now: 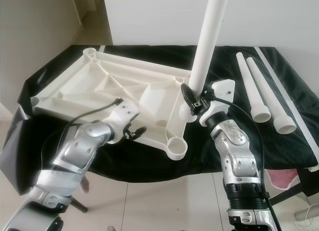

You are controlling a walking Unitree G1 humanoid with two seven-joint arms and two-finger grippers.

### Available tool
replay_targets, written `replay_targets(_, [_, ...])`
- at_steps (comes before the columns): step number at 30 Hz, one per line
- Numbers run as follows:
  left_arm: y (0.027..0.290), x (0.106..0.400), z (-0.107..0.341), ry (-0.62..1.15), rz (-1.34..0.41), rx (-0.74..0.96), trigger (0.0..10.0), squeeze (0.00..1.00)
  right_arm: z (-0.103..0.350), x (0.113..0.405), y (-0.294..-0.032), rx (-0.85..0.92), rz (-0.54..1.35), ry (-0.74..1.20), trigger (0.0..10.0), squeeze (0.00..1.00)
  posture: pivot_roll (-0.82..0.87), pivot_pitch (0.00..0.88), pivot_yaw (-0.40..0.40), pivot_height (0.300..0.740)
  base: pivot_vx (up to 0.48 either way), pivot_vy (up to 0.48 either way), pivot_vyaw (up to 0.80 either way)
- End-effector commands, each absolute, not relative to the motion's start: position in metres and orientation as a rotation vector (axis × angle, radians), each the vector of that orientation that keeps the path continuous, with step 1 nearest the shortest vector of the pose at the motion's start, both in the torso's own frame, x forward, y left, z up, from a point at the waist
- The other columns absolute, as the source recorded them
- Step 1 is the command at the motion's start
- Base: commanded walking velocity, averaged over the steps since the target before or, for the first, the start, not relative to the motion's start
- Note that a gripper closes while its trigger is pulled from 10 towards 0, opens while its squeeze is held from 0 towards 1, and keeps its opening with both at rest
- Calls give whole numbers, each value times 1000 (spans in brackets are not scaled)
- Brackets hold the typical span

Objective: Building children table

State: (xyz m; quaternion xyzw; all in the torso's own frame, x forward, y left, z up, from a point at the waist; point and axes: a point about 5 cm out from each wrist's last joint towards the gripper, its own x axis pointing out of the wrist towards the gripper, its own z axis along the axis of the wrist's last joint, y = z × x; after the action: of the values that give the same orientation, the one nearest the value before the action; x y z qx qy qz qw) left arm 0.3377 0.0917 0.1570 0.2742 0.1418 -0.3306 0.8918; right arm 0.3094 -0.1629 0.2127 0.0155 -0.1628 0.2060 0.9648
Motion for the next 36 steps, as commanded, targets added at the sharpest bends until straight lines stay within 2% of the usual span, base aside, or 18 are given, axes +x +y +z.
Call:
replay_targets(1, [115,344,142,350,-545,642,10000,0,217,305,-163,40,443,-356,10000,0,-34,33,-18,740,0,0,0])
replay_targets(4, [115,347,147,306,-539,660,10000,0,217,304,-164,52,456,-357,10000,0,-36,35,-16,740,0,0,0])
replay_targets(7, [100,342,161,198,-597,606,10000,0,211,298,-165,104,493,-334,10000,0,-43,50,-10,740,0,0,0])
replay_targets(9, [95,338,162,187,-630,588,10000,0,209,297,-165,109,498,-328,10000,0,-45,54,-8,740,0,0,0])
replay_targets(13, [65,315,169,174,-777,374,10000,0,204,294,-165,121,502,-315,10000,0,-42,66,-8,740,0,0,0])
replay_targets(19, [51,307,164,201,-808,263,10000,0,205,295,-163,132,507,-317,10000,0,-40,70,-7,740,0,0,0])
replay_targets(21, [44,303,169,197,-814,153,10000,0,205,294,-163,132,508,-319,10000,0,-36,71,-5,740,0,0,0])
replay_targets(23, [42,302,170,195,-816,123,10000,0,205,294,-163,132,508,-319,10000,0,-36,71,-5,740,0,0,0])
replay_targets(25, [40,299,170,191,-833,129,10000,0,205,294,-163,133,508,-320,10000,0,-32,71,-5,740,0,0,0])
replay_targets(28, [36,285,152,228,-900,271,10000,0,206,295,-162,130,506,-327,10000,0,-30,71,-4,740,0,0,0])
replay_targets(30, [36,285,152,228,-900,271,10000,0,206,295,-162,130,506,-327,10000,0,-30,71,-4,740,0,0,0])
replay_targets(36, [45,280,124,333,-906,430,10000,0,207,295,-164,127,498,-335,10000,0,-32,68,-2,740,0,0,0])
